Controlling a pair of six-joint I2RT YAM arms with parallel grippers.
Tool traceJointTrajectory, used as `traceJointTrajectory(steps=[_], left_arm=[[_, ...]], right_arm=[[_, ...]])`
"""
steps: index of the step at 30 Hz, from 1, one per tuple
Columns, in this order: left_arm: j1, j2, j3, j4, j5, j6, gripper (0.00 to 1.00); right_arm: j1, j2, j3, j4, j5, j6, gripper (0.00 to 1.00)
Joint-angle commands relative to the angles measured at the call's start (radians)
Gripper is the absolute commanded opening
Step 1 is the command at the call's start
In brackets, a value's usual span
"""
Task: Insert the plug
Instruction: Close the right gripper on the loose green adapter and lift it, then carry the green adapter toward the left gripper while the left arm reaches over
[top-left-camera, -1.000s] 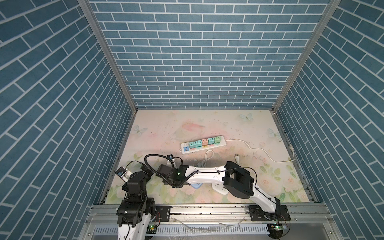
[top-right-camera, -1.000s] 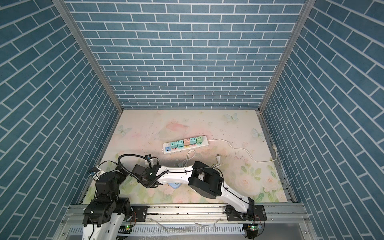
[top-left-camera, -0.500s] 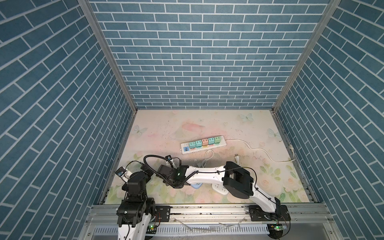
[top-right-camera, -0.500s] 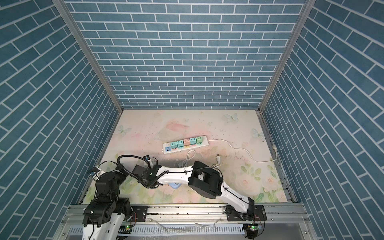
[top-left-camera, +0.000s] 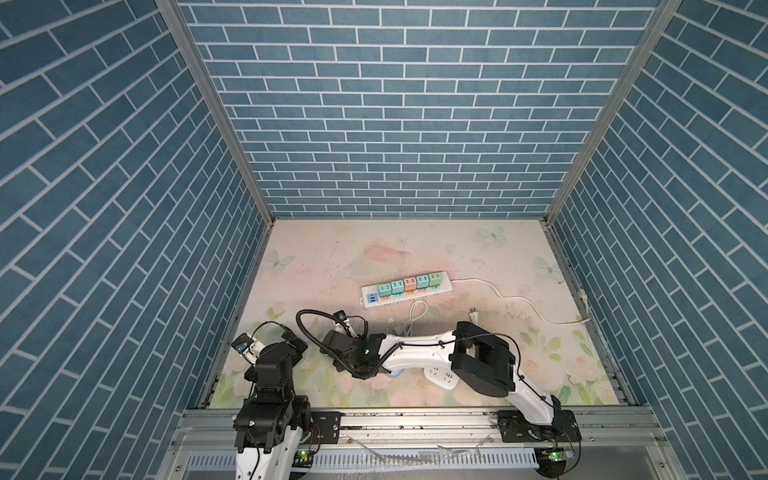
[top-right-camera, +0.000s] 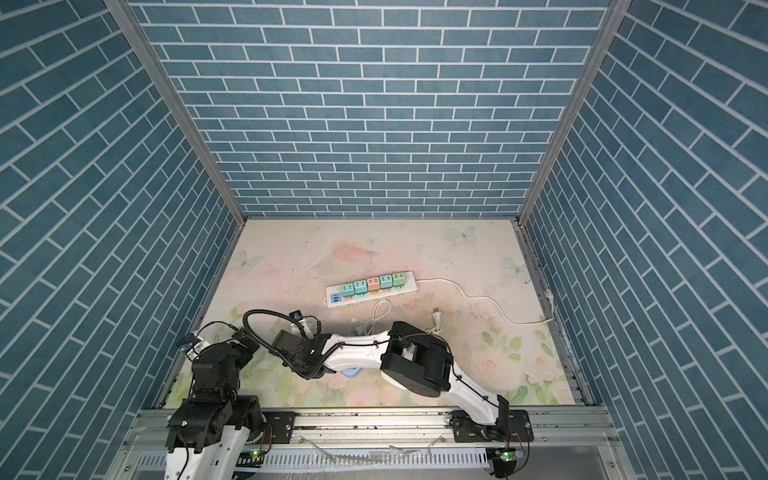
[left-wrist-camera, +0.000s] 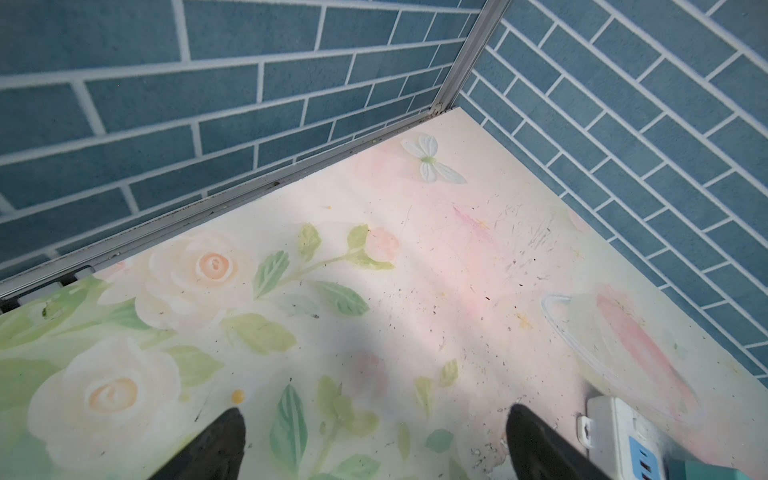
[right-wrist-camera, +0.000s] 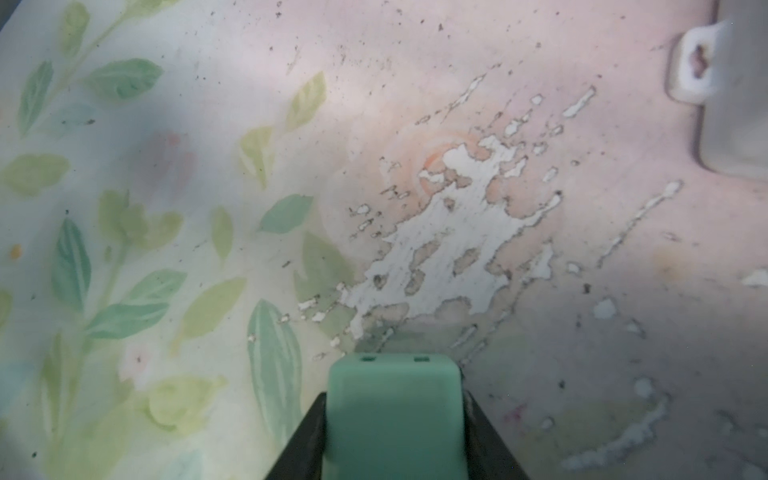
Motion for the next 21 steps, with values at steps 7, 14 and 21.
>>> traceJointTrajectory(steps=[7, 14, 21], left_arm=[[0.007, 0.026, -0.017, 0.041, 0.070, 0.047, 1.00], [0.006, 0.036, -0.043, 0.149, 0.198, 0.125, 0.99], [0.007, 0.104, -0.054, 0.308, 0.441, 0.245, 1.00]], right_arm=[[-0.071, -0.293, -0.206, 0.094, -0.050, -0.178, 0.16], [-0.090, -0.597, -0.453, 0.265, 0.002, -0.304, 0.10], [-0.094, -0.891, -0.715, 0.425, 0.090, -0.494, 0.06]])
